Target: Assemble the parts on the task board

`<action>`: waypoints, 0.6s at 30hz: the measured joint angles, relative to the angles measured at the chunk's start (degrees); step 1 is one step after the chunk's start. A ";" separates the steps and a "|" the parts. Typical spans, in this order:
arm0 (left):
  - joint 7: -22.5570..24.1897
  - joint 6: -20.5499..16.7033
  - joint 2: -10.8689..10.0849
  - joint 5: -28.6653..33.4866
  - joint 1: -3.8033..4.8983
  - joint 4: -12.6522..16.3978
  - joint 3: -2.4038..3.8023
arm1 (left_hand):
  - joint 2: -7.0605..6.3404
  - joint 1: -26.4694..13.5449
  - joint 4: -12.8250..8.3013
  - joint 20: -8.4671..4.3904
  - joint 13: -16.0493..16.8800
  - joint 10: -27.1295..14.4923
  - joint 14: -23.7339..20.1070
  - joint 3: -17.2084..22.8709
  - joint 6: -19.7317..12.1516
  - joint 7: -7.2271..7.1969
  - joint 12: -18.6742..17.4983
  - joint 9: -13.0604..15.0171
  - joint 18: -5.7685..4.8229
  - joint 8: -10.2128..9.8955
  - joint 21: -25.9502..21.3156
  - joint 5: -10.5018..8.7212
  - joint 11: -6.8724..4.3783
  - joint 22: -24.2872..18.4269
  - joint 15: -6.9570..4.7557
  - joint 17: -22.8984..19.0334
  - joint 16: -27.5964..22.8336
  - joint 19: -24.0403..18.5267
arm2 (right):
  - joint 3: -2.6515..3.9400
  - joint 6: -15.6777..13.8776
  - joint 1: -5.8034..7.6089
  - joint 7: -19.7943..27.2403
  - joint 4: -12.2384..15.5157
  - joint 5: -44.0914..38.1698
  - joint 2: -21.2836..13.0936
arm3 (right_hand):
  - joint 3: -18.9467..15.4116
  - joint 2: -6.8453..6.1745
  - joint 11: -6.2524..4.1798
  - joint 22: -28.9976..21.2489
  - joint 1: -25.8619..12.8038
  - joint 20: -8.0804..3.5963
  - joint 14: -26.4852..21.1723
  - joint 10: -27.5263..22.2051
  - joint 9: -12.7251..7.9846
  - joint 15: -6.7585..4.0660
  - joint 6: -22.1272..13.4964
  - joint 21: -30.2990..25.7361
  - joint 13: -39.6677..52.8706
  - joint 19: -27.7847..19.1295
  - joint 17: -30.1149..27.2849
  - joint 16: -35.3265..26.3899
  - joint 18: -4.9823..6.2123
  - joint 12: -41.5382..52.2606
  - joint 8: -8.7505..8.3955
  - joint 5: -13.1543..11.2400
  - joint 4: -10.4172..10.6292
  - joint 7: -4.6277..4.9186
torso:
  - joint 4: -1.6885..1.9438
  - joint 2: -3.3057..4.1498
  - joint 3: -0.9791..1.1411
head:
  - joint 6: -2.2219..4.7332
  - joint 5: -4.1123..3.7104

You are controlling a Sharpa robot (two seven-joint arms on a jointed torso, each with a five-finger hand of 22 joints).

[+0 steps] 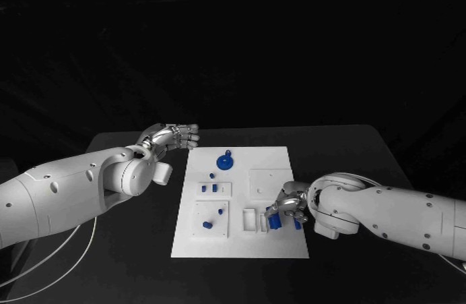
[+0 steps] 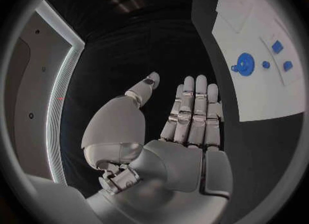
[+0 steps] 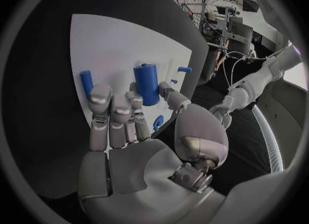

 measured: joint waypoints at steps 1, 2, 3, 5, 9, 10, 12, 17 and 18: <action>0.00 0.00 0.00 0.00 0.00 0.00 0.00 | 0.00 0.00 0.00 0.00 0.00 0.00 0.00 0.00 0.00 0.00 0.00 0.00 0.00 0.00 0.00 0.00 0.00 0.00 0.00 0.00 0.00 0.00 | 0.01 -0.13 0.14 -0.05 0.04 0.42 0.13 | 0.00 0.00 0.00 0.00 0.00 0.00 0.00 0.00 0.00 0.00 0.00 0.00 0.00 0.00 0.00 0.00 0.00 0.00 0.00 0.00 0.00 0.00 | 0.02 0.01 0.01 | 0.01 0.00; 0.00 0.00 0.01 0.00 0.00 0.00 0.00 | 0.00 0.00 0.00 0.00 0.00 0.00 0.00 0.00 0.00 0.00 0.00 0.00 -0.01 0.00 0.00 0.00 0.00 0.00 0.00 0.00 0.00 0.00 | 0.01 -0.22 0.16 -0.10 0.03 0.73 0.29 | 0.00 0.00 0.00 0.00 0.00 0.00 0.00 0.00 0.00 0.00 0.00 0.00 0.00 0.00 0.00 0.00 0.00 0.00 0.00 0.00 0.00 0.00 | 0.02 0.01 0.00 | 0.04 -0.01; 0.00 0.00 0.02 0.00 0.00 0.01 0.00 | 0.00 0.00 0.00 0.00 0.00 0.00 0.00 0.00 0.00 0.00 0.00 0.00 -0.22 0.00 0.00 0.00 0.00 0.00 0.00 0.00 0.00 0.00 | 0.01 -0.29 0.16 -0.15 -0.01 1.03 0.50 | 0.00 0.00 -0.02 0.00 0.00 0.00 0.00 0.01 0.00 0.00 0.00 0.00 0.00 0.00 0.00 0.00 0.00 0.00 0.00 0.00 0.00 0.00 | 0.03 0.01 -0.01 | 0.05 -0.01; 0.00 0.00 0.05 0.00 0.00 0.03 0.00 | 0.00 0.00 0.00 0.00 0.00 0.00 0.00 0.00 0.00 0.00 0.00 0.00 -0.22 0.00 0.00 0.00 0.00 0.00 0.00 0.00 0.00 0.00 | -0.02 -0.37 0.15 -0.26 -0.22 1.71 1.11 | -0.02 0.00 -0.20 0.00 0.00 0.00 0.01 0.21 0.00 0.01 0.00 0.00 -0.07 0.00 0.00 0.00 0.00 0.00 0.01 0.00 -0.02 0.00 | 0.06 0.02 -0.03 | 0.09 -0.01; 0.00 0.00 0.07 0.01 0.00 0.07 0.00 | 0.00 0.00 0.00 0.00 0.00 0.00 0.00 0.00 0.00 0.00 0.00 0.00 -0.23 0.00 0.00 0.00 0.00 -0.01 0.00 0.06 0.00 0.00 | -0.04 -0.44 0.14 -0.42 -0.66 2.72 2.28 | -0.08 0.23 -0.21 -0.01 -0.23 0.01 0.08 0.21 -0.01 0.08 0.00 0.21 -0.07 0.00 0.00 0.00 0.00 0.00 0.00 -0.02 -0.07 0.00 | 0.08 0.03 -0.03 | 0.10 0.21; 0.00 0.00 0.07 0.01 0.00 0.09 0.00 | 0.00 0.00 0.03 0.00 0.00 0.00 0.00 -0.03 0.00 0.00 0.00 0.00 -0.23 0.00 0.00 0.00 0.00 0.00 0.00 0.06 0.00 0.00 | -0.04 -0.47 0.14 -0.46 -0.83 2.89 2.58 | -0.08 0.23 -0.20 -0.01 -0.24 0.01 0.08 0.21 -0.01 0.08 0.00 0.21 -0.07 0.00 0.00 0.00 0.00 0.00 0.00 -0.03 -0.07 0.00 | 0.08 0.03 -0.03 | 0.11 0.24; -0.01 0.00 0.07 0.01 0.01 0.13 0.00 | 0.00 0.00 0.14 0.00 0.00 0.00 0.00 -0.14 0.00 0.00 0.00 0.00 -0.22 0.00 0.00 0.00 0.00 0.05 0.00 0.06 0.00 0.00 | -0.04 -0.52 0.14 -0.56 -1.30 3.23 3.40 | -0.08 0.29 -0.21 -0.01 -0.29 0.01 0.08 0.21 -0.05 0.09 0.00 0.21 -0.07 0.00 0.00 0.00 0.00 0.00 0.00 0.03 -0.07 0.00 | 0.08 0.05 -0.03 | 0.11 0.30; -0.01 0.00 0.10 0.01 0.02 0.13 0.00 | 0.00 0.00 0.14 0.00 0.01 0.00 0.00 -0.14 0.00 0.00 0.00 0.00 -0.23 0.00 0.00 0.00 0.00 0.05 0.00 0.06 0.00 0.00 | -0.05 -0.69 0.13 -0.68 -2.67 3.82 5.12 | -0.09 0.18 -0.20 -0.01 -0.40 0.01 0.09 0.21 -0.08 0.10 0.17 0.21 -0.07 0.01 0.05 0.00 0.00 -0.01 -0.01 0.23 -0.07 -0.16 | 0.08 0.09 -0.04 | 0.10 0.37; -0.01 0.00 0.12 0.01 0.02 0.13 0.00 | 0.00 0.00 0.14 0.00 0.01 0.00 0.00 -0.14 0.00 0.00 0.00 0.00 -0.23 0.00 0.00 0.00 0.00 0.04 0.00 0.08 0.00 0.00 | -0.05 -0.73 0.13 -0.70 -2.92 3.90 5.38 | -0.09 0.10 -0.20 -0.01 -0.48 0.13 0.09 0.21 -0.08 0.10 0.18 0.21 -0.07 0.12 0.05 0.01 0.00 -0.01 -0.01 0.23 -0.07 -0.17 | 0.08 0.09 -0.03 | 0.10 0.39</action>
